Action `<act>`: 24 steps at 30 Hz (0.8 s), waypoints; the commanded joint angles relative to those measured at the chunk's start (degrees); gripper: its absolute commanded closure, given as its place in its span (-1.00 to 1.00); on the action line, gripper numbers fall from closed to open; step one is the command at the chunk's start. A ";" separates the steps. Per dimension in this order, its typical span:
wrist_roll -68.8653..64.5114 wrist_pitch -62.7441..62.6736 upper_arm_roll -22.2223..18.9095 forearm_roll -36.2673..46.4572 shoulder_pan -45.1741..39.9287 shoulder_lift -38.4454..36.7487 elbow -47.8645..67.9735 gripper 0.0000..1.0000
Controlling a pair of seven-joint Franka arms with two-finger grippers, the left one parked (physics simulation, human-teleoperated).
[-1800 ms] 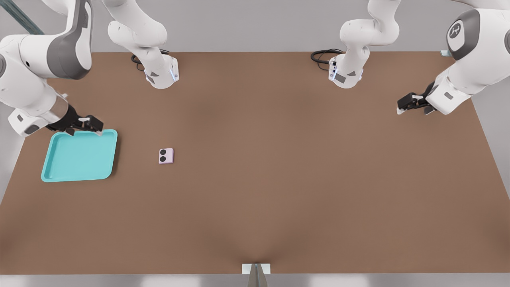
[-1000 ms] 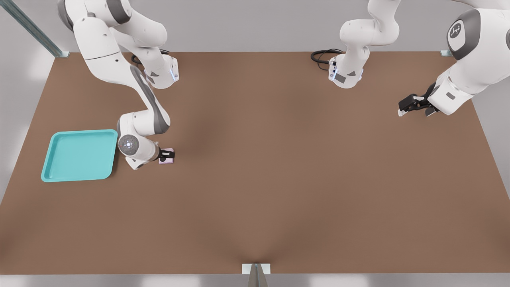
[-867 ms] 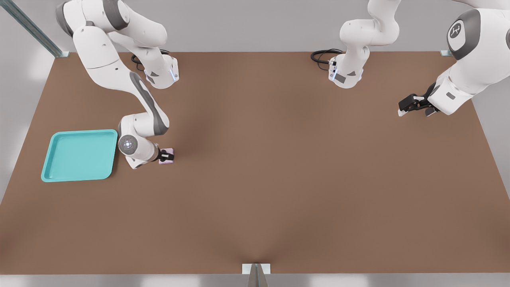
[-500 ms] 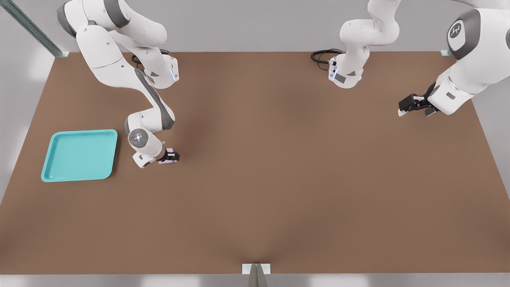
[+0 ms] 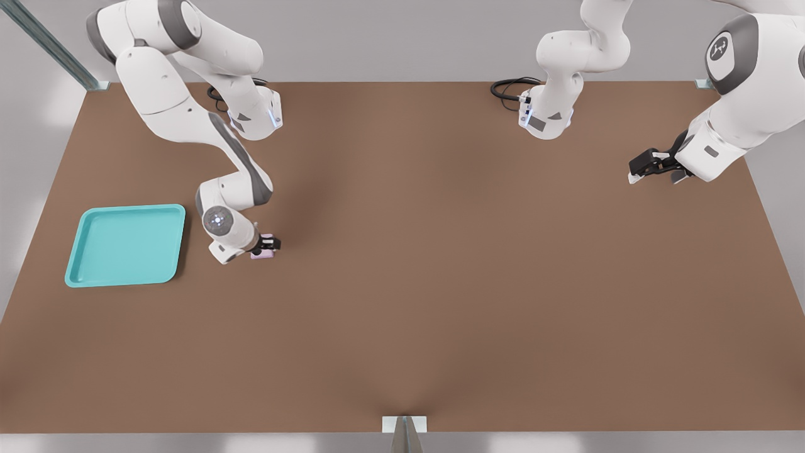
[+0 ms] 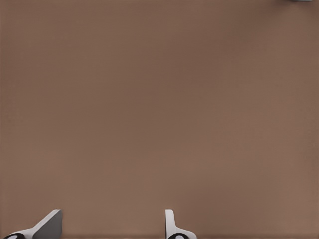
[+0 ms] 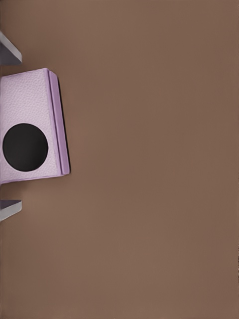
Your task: Keep left arm still and place phone on the tray with right arm
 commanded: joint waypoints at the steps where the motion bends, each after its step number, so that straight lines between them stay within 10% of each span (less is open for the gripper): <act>1: -3.51 0.37 0.07 0.07 0.00 -0.10 -0.17 -1.00; 16: -3.51 2.04 0.15 -0.81 -0.09 0.87 -0.08 -0.63; 24: -27.85 1.69 0.86 -0.81 -23.55 -2.82 4.23 -0.64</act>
